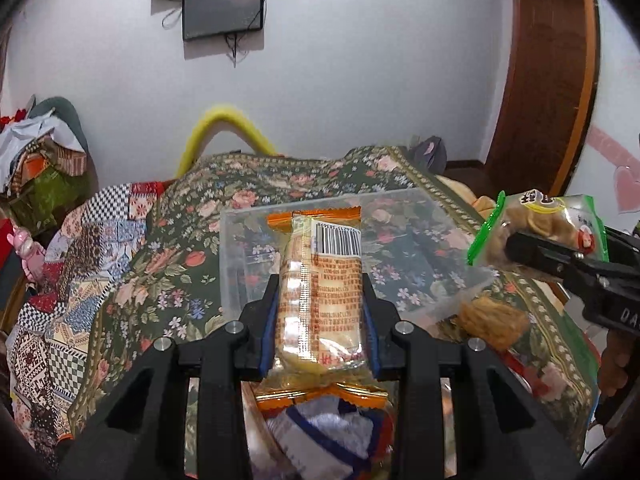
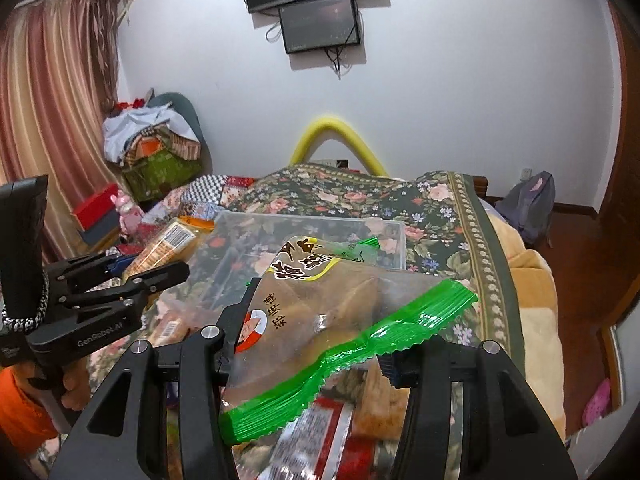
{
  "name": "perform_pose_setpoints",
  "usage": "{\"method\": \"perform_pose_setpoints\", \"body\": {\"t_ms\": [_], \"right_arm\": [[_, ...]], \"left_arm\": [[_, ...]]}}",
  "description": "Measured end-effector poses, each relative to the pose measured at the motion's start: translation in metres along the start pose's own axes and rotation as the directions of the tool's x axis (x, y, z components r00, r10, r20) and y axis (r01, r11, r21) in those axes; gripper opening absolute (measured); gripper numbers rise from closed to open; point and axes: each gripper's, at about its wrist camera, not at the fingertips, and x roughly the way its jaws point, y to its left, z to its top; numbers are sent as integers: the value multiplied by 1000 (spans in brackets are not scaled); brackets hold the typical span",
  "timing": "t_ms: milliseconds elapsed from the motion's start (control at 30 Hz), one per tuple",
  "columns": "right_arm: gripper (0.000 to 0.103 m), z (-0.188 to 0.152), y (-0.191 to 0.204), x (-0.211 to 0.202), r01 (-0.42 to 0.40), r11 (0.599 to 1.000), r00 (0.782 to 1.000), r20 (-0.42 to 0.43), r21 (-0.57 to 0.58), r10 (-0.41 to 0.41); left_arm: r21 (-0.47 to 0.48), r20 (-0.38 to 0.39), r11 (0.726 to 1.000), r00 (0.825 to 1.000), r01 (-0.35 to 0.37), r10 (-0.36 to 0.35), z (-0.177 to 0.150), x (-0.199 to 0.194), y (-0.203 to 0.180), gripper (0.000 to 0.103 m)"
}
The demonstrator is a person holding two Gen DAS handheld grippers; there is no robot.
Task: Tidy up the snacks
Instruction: 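Carry both held snacks over the clear box and release them inside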
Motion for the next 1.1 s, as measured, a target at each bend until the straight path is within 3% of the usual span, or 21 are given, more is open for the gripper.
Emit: {"method": "perform_pose_setpoints", "body": {"t_ms": [300, 567, 700, 833, 933, 1100], "right_arm": [[46, 2, -12, 56, 0, 1000, 992, -124, 4, 1], [48, -4, -11, 72, -7, 1000, 981, -194, -19, 3], [49, -3, -11, 72, 6, 999, 982, -189, -33, -12], [63, 2, -14, 58, 11, 1000, 988, -153, -17, -13], [64, 5, -15, 47, 8, 1000, 991, -131, -11, -9], [67, 8, -11, 19, 11, 1000, 996, -87, -19, -13]], "left_arm": [[-19, -104, 1000, 995, 0, -2, 15, 53, 5, 35], [10, -184, 1000, 983, -25, 27, 7, 86, -3, 35], [32, -173, 999, 984, -31, 36, 5, 85, -8, 38], [43, -155, 999, 988, -16, 23, 9, 74, -13, 44], [42, -119, 999, 993, -3, 8, 12, 55, -12, 54], [46, -71, 999, 997, 8, -5, 12, 16, -7, 59]]}}
